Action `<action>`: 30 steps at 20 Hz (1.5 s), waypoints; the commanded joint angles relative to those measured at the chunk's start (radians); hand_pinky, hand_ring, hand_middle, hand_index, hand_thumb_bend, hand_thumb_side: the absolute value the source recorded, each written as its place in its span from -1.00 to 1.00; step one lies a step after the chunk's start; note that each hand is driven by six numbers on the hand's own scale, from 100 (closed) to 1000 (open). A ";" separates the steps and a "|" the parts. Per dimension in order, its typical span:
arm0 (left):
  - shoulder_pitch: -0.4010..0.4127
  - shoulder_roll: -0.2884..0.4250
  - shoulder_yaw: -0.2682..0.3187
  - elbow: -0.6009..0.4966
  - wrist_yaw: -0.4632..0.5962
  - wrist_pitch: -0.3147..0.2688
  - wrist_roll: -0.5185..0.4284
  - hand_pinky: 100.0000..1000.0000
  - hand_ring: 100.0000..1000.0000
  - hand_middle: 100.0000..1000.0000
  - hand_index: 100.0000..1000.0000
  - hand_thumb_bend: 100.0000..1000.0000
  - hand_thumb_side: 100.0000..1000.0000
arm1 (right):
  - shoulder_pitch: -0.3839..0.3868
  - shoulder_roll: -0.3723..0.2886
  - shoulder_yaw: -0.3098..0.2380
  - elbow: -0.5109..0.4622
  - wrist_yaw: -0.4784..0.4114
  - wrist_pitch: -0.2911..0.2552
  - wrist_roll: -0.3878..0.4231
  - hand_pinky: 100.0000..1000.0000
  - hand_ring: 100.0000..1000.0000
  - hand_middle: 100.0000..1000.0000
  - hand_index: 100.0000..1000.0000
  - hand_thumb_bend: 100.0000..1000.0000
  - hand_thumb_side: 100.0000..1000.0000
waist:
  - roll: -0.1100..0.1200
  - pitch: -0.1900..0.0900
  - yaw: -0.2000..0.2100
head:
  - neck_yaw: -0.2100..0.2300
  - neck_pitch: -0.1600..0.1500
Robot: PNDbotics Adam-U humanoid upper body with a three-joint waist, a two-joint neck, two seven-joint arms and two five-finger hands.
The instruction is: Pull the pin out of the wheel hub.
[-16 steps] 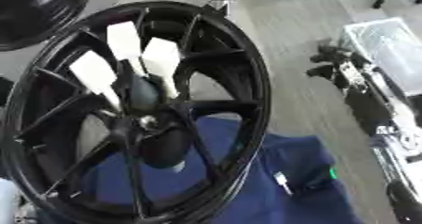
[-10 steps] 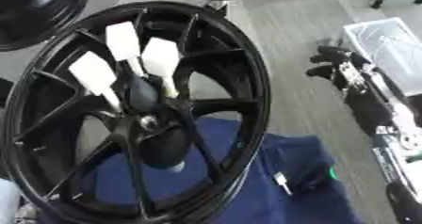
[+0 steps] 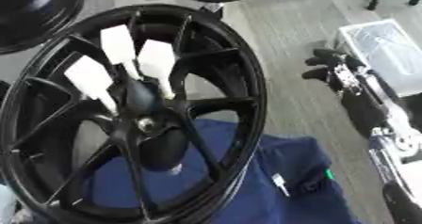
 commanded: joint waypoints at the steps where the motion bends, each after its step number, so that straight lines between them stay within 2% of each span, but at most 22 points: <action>1: -0.039 0.057 -0.009 -0.015 0.009 -0.110 -0.110 0.58 0.50 0.46 0.65 -0.71 -0.32 | -0.004 -0.023 -0.007 -0.017 0.008 0.000 0.001 0.76 0.32 0.38 0.59 -1.00 0.38 | -0.002 -0.016 0.001 | -0.002 -0.008; 5: -0.062 0.074 -0.037 -0.015 -0.015 -0.184 -0.263 0.63 0.57 0.52 0.72 -0.58 -0.22 | -0.005 -0.025 -0.005 -0.017 0.007 0.001 0.003 0.76 0.32 0.38 0.59 -1.00 0.38 | 0.000 -0.016 0.000 | -0.008 -0.014; 7: -0.069 0.080 -0.048 -0.015 -0.033 -0.204 -0.343 0.65 0.59 0.54 0.76 -0.51 -0.30 | -0.005 -0.026 -0.003 -0.016 0.008 0.002 0.005 0.76 0.32 0.38 0.59 -1.00 0.39 | 0.001 -0.016 -0.001 | -0.010 -0.016; 11: -0.071 0.089 -0.066 -0.015 -0.060 -0.241 -0.457 0.66 0.61 0.54 0.77 -0.36 -0.29 | -0.005 -0.027 -0.001 -0.015 0.012 0.002 0.008 0.76 0.32 0.38 0.59 -1.00 0.38 | 0.003 -0.017 -0.001 | -0.011 -0.017; 17: -0.065 0.095 -0.086 -0.015 -0.083 -0.243 -0.475 0.62 0.57 0.46 0.69 -0.30 -0.28 | -0.006 -0.028 0.000 -0.016 0.011 0.001 0.008 0.76 0.32 0.38 0.59 -1.00 0.38 | 0.004 -0.018 -0.003 | -0.011 -0.020; 21: -0.074 0.087 -0.085 -0.015 -0.096 -0.206 -0.463 0.59 0.54 0.44 0.70 -0.28 -0.34 | -0.004 -0.029 0.000 -0.015 0.013 0.002 0.009 0.76 0.32 0.38 0.59 -1.00 0.39 | 0.004 -0.019 -0.003 | -0.012 -0.017; 25: -0.125 0.054 -0.117 0.016 -0.095 -0.170 -0.444 0.59 0.54 0.44 0.72 -0.26 -0.38 | -0.002 -0.029 0.001 -0.013 0.015 0.002 0.010 0.76 0.32 0.38 0.59 -1.00 0.39 | 0.004 -0.020 -0.004 | -0.011 -0.014; 30: -0.207 0.002 -0.179 0.079 -0.118 -0.168 -0.469 0.59 0.54 0.45 0.74 -0.22 -0.35 | -0.001 -0.029 0.002 -0.012 0.015 0.002 0.011 0.76 0.32 0.38 0.59 -1.00 0.39 | 0.005 -0.023 -0.004 | -0.008 -0.007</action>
